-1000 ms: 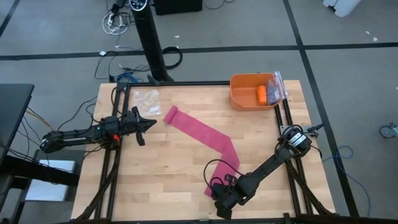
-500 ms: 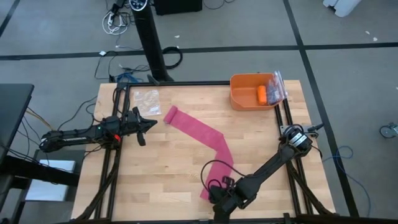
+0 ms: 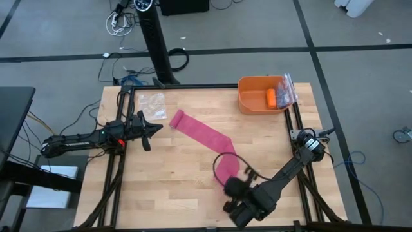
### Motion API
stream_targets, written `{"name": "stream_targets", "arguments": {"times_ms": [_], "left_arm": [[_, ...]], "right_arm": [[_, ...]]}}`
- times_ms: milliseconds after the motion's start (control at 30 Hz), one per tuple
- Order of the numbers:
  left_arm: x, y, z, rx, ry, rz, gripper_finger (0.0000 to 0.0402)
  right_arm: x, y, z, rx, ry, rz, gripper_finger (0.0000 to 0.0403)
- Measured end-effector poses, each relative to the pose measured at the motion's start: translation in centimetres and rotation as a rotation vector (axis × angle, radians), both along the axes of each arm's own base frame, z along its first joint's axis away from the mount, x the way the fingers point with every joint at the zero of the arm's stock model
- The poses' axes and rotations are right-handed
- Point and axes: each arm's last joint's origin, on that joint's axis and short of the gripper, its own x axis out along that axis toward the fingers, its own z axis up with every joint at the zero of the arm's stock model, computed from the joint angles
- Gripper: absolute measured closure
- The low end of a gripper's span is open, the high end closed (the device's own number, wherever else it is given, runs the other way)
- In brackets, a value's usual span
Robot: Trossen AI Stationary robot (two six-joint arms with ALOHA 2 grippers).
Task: Roll bandage
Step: Roll the pink bandage
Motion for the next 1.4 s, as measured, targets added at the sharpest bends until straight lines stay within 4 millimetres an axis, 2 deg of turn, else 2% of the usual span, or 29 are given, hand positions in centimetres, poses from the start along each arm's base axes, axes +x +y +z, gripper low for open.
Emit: {"name": "stream_targets", "arguments": {"times_ms": [67, 233, 500, 767, 933, 1033, 1233, 1400], "left_arm": [[0.0, 0.0, 0.0, 0.0, -0.002, 0.0, 0.0385], [0.0, 0.0, 0.5, 0.006, -0.047, -0.003, 0.0385], [0.1, 0.0, 0.5, 0.027, -0.042, -0.005, 0.0385], [0.5, 0.0, -0.1, -0.009, 0.038, -0.018, 0.0385], [0.8, 0.0, 0.9, -0.009, 0.044, -0.018, 0.0385], [1.0, 0.1, 1.3, -0.01, 0.054, -0.023, 0.0385], [1.3, 0.1, 1.7, 0.013, 0.078, -0.027, 0.0385], [1.5, 0.1, 1.7, 0.015, 0.099, -0.028, 0.0385]], "right_arm": [[-1.0, 0.0, 0.3, -0.023, -0.004, -0.086, 0.0401], [-2.4, 0.0, 0.8, 0.0, -0.095, -0.159, 0.0401], [-5.0, 0.8, -1.9, 0.028, -0.001, -0.266, 0.0402], [-9.3, 2.7, -5.1, 0.035, 0.031, -0.455, 0.0402], [-12.0, 2.6, -7.0, 0.0, 0.074, -0.561, 0.0402], [-12.5, 2.7, -7.4, 0.003, 0.135, -0.588, 0.0402], [-12.7, 2.4, -7.7, -0.006, 0.148, -0.588, 0.0403], [-14.4, 2.5, -8.8, -0.045, 0.24, -0.579, 0.0403]]}}
